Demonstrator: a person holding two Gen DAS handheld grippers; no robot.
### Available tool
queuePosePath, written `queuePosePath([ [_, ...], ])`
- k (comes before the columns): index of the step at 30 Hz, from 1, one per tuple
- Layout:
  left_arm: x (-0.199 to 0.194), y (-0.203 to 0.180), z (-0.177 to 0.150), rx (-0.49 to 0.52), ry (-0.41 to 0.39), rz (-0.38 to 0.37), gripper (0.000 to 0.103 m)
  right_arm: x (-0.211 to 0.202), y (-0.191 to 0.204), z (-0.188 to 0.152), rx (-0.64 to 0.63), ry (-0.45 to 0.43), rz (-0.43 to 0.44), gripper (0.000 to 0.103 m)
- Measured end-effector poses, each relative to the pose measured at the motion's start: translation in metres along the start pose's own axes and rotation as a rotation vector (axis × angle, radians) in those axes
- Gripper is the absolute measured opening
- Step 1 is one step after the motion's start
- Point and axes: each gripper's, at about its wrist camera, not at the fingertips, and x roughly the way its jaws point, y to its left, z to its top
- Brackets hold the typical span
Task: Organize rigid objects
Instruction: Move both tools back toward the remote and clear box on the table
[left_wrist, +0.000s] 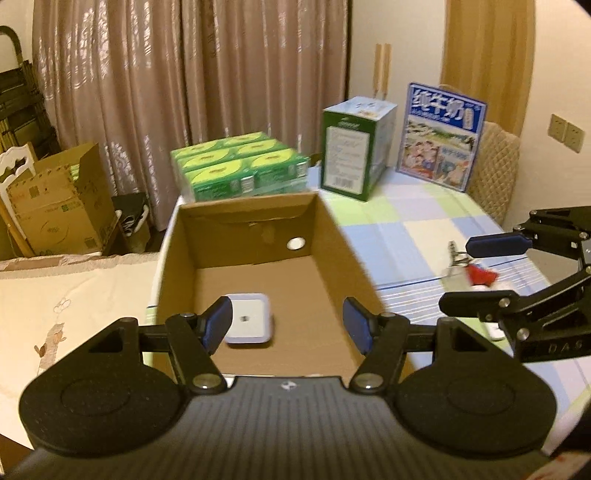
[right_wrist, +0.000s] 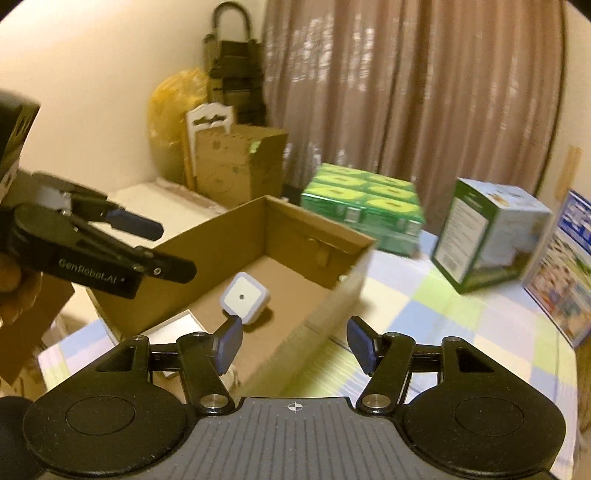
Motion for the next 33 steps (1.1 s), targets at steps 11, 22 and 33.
queuePosePath([
  [11,-0.028,-0.09,-0.003,0.035,-0.029,-0.104,0.062,-0.099,-0.046,-0.045,0.161,-0.015,-0.109,0.062],
  [22,-0.013,-0.17,-0.025,0.109,-0.026,-0.181,0.065,-0.169,-0.117,-0.147,0.436,-0.013,-0.301,0.066],
  [33,0.04,-0.219,-0.05,0.148,0.009,-0.221,0.066,-0.171,-0.16,-0.196,0.575,0.027,-0.395,0.067],
])
